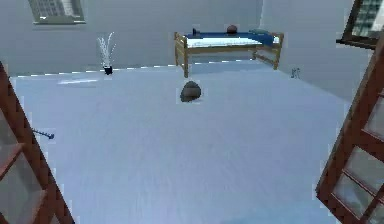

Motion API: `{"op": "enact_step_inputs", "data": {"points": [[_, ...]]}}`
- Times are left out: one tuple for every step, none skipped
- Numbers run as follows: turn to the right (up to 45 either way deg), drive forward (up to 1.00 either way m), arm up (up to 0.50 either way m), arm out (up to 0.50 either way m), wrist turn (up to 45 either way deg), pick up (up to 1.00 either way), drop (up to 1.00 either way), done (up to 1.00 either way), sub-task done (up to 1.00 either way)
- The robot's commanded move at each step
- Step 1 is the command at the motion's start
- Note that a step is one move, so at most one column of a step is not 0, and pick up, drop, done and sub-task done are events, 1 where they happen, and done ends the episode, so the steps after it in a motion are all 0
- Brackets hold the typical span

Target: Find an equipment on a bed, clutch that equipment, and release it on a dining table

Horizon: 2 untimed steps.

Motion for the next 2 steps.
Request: {"op": "enact_step_inputs", "data": {"points": [[45.0,0.0,0.0,0.0,0.0,0.0,0.0,0.0,0.0],[27.0,0.0,0.0,0.0,0.0,0.0,0.0,0.0,0.0]]}}
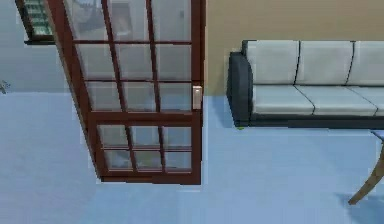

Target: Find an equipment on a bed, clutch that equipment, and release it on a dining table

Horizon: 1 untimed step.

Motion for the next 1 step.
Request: {"op": "enact_step_inputs", "data": {"points": [[0.0,0.25,0.0,0.0,0.0,0.0,0.0,0.0,0.0]]}}
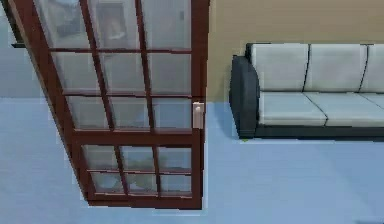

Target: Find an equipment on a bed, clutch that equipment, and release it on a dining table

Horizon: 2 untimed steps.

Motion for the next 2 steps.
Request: {"op": "enact_step_inputs", "data": {"points": [[-45.0,0.0,0.0,0.0,0.0,0.0,0.0,0.0,0.0],[-6.0,0.0,0.0,0.0,0.0,0.0,0.0,0.0,0.0]]}}
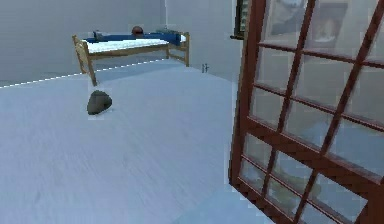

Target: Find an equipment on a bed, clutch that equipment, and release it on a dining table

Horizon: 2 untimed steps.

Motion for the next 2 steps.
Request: {"op": "enact_step_inputs", "data": {"points": [[0.0,0.35,0.0,0.0,0.0,0.0,0.0,0.0,0.0],[-45.0,0.0,0.0,0.0,0.0,0.0,0.0,0.0,0.0]]}}
